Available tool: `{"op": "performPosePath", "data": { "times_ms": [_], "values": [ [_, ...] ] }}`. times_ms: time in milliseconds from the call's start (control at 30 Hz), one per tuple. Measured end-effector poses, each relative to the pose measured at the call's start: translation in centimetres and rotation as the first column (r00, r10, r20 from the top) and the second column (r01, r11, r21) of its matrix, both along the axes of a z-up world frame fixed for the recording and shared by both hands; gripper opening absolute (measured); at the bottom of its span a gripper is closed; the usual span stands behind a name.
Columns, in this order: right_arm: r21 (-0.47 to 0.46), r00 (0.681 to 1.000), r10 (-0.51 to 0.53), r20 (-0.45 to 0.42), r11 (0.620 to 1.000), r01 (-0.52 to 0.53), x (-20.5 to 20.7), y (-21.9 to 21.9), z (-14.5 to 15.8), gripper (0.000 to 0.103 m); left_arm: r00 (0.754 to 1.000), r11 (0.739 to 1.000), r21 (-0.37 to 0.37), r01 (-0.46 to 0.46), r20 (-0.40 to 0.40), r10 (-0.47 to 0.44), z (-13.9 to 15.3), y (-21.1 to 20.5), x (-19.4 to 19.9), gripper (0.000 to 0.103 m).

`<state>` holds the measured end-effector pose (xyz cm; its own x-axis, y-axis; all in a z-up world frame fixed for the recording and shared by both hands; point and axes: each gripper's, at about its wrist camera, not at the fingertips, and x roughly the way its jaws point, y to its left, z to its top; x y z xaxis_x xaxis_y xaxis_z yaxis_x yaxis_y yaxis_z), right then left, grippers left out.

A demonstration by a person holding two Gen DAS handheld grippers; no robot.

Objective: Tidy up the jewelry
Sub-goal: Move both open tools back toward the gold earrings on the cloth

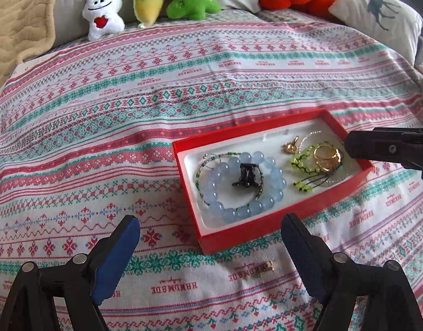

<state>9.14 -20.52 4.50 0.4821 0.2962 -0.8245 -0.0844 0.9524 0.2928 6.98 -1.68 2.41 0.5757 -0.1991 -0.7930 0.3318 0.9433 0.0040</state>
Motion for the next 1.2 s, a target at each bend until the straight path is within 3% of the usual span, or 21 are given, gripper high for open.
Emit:
{"op": "performPosePath", "data": {
  "times_ms": [267,567,933,1200],
  "values": [
    [-0.029,1.0,-0.015,-0.005,0.999,0.014,-2.8,-0.7,-0.1,0.069,0.999,1.0,-0.022,-0.015,-0.043,0.014,-0.7,0.5,-1.7,0.091],
    [-0.067,0.999,-0.035,-0.038,0.997,0.032,-5.1,-1.3,-1.5,0.07,0.998,1.0,0.022,0.003,-0.056,-0.001,-2.0,0.9,-3.6,0.093],
    [-0.146,0.996,0.001,-0.084,0.989,-0.013,-6.9,-0.6,-4.0,0.07,0.991,0.999,0.034,0.019,-0.135,-0.014,-4.8,2.1,-4.5,0.093],
    [-0.2,0.992,0.052,-0.117,0.977,-0.075,-7.8,0.9,-6.4,0.07,0.992,0.999,0.006,0.048,-0.114,-0.047,-6.0,1.8,-4.8,0.093]
  ]
}}
